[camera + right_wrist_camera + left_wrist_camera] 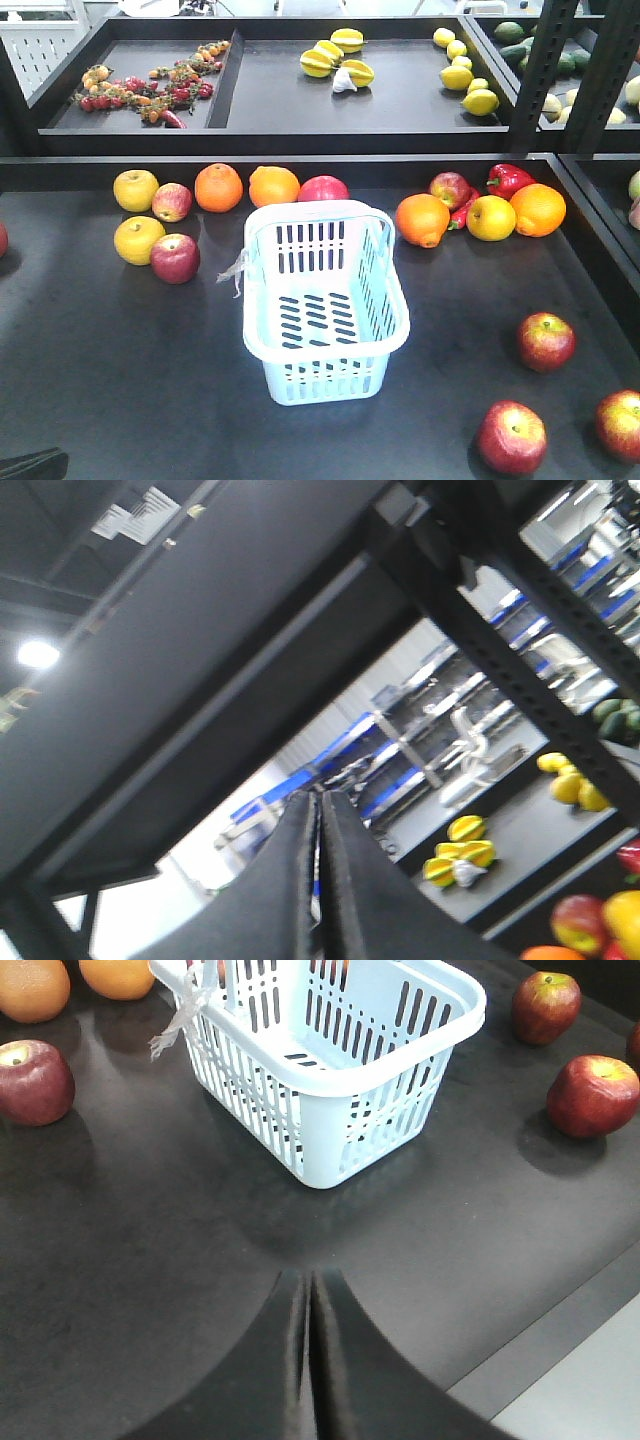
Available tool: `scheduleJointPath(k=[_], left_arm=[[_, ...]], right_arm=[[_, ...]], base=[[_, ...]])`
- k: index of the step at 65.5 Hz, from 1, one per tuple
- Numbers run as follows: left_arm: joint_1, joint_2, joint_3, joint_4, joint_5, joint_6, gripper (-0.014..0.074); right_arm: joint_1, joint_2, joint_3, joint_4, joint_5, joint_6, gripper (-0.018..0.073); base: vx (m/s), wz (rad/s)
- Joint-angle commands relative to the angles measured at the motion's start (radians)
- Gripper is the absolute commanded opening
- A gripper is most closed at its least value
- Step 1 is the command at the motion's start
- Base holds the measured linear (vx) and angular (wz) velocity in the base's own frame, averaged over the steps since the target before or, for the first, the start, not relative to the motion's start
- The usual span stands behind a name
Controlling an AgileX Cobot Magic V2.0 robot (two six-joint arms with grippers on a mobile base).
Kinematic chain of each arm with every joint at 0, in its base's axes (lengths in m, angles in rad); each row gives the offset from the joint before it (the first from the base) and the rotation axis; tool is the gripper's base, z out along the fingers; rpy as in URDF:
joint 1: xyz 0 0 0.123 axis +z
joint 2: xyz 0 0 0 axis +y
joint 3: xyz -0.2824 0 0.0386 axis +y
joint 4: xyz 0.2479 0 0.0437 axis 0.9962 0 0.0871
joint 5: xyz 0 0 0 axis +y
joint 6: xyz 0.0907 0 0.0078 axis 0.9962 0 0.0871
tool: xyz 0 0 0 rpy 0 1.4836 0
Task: Pick three apples into basket with both arms
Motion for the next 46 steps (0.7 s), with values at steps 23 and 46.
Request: scheduleJointPath(k=[23, 46], left_arm=[[-0.005, 0.007, -0.023, -0.028, -0.066, -0.010, -0.0008], [-0.005, 0.007, -0.023, -0.028, -0.068, -0.010, -0.0008]], right_arm=[[-0.006, 0.431, -0.735, -0.216, 0.927, -0.496, 0.0077], [-0.006, 0.549, -0.744, -0.154, 0.861, -0.581, 0.0723]], base=[[0.00, 0.00], [0.00, 0.00]])
